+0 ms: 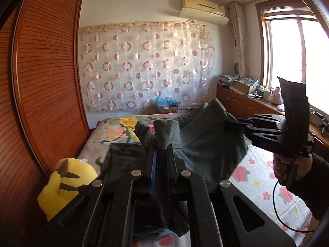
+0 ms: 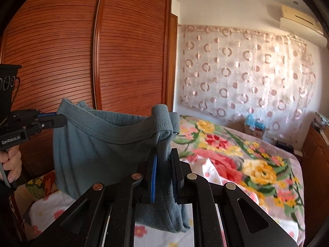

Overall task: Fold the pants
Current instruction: 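Lift the folded shorts by the waistband with both tools and carry toward the clothes stack, then lower the folded shorts onto the stack of folded jeans with both tools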

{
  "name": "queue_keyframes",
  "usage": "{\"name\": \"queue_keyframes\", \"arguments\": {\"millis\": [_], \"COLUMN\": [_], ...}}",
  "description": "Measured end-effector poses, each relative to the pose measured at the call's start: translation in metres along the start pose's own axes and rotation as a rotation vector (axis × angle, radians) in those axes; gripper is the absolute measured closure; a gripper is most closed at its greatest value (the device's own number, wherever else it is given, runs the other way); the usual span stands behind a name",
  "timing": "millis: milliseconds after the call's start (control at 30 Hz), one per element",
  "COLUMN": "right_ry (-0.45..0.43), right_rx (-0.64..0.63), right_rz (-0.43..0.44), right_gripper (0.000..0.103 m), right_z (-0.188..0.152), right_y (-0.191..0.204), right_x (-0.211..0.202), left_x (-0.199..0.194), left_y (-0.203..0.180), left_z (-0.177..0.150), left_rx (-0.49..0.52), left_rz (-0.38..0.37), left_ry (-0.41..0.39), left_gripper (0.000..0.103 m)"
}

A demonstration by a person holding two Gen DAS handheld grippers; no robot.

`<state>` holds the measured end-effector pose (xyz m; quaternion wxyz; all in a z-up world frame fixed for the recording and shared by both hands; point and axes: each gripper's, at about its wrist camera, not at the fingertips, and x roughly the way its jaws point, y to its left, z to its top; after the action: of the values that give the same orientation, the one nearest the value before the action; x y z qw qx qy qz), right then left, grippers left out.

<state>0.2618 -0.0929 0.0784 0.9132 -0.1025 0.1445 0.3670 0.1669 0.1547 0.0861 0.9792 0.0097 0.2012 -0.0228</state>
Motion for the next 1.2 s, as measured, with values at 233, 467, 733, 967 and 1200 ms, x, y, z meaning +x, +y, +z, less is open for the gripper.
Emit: {"name": "queue_keyframes", "arguments": {"millis": [233,467,733,967,1200], "right_ry": [-0.055,-0.059,-0.031,0.008,0.056], "right_rx": [-0.06,-0.086,-0.09,-0.097,-0.114], "right_rz": [0.069,0.12,0.162,0.177,0.189], "right_gripper": [0.091,0.091,0.091,0.091,0.08], "right_z": [0.003,0.0,0.006,0.011,0.017], "right_y": [-0.012,-0.02,-0.021,-0.02,-0.014], "right_x": [0.047,0.094,0.121,0.138,0.141], "left_x": [0.0,0.003,0.01,0.018,0.027], "left_y": [0.013,0.026,0.046,0.054,0.055], "left_z": [0.0,-0.004,-0.015,-0.033,-0.053], "left_rx": [-0.011,-0.02,-0.053,-0.078,-0.077], "left_rz": [0.062,0.106,0.151,0.2,0.241], "left_ry": [0.002,0.017,0.048,0.094,0.144], "left_gripper": [0.094,0.094,0.094,0.094,0.094]}}
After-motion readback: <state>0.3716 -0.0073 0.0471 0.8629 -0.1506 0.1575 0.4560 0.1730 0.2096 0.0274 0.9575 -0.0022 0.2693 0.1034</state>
